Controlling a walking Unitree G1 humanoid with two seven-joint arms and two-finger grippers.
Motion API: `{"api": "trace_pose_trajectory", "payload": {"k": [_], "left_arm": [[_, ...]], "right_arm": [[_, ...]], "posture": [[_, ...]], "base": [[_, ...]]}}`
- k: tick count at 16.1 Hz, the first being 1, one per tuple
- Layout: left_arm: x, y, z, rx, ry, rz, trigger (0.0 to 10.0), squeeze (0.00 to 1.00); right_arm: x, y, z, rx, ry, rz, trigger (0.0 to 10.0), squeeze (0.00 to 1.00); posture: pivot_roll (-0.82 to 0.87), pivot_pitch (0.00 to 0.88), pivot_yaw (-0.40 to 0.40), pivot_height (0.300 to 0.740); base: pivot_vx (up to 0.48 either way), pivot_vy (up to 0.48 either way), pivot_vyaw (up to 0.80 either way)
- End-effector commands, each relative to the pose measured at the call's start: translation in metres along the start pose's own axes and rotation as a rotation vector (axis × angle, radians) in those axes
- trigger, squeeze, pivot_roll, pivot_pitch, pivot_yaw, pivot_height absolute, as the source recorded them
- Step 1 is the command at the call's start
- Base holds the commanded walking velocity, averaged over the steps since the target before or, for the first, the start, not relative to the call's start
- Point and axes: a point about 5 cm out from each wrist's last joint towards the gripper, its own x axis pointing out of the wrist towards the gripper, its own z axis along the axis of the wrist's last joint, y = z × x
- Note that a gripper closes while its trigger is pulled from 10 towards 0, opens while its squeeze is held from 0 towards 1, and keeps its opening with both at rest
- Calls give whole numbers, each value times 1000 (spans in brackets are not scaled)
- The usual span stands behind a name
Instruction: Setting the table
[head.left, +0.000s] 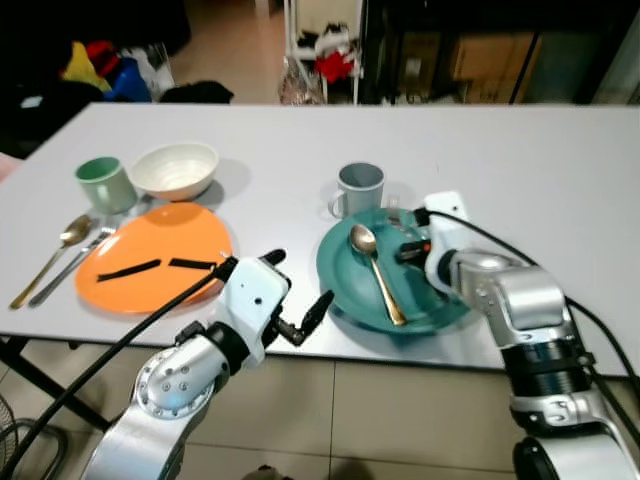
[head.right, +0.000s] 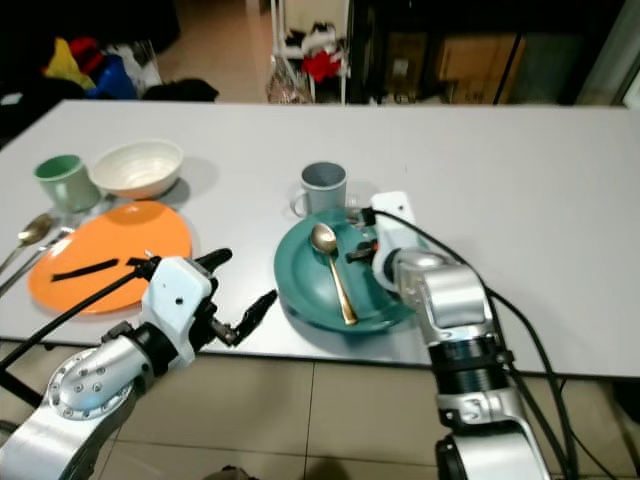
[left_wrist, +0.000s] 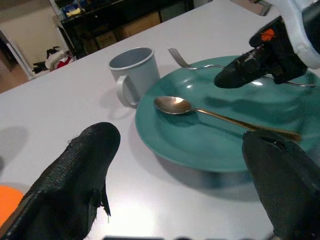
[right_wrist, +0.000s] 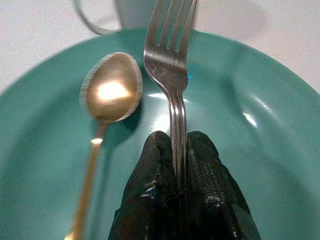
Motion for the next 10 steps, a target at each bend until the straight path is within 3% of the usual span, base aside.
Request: {"api": "trace_pose_trajectory", "payload": {"k": [1, 4, 10], "left_arm": [[-2, -5, 1, -3, 10, -52, 10000, 0], [-6, -16, -4, 11, 62, -149, 10000, 0], [-7, -19, -5, 13, 76, -177, 10000, 0]], "right_arm": [[-2, 4, 7, -21, -22, 0, 10000, 0], [2, 3, 4, -36, -3, -20, 10000, 0], [10, 3, 2, -19, 5, -38, 10000, 0]], "posture": [[-51, 0, 44, 740], [-43, 0, 36, 740], [-29, 0, 32, 740]], "base": [[0, 0, 0], [0, 0, 0], [0, 0, 0]]}}
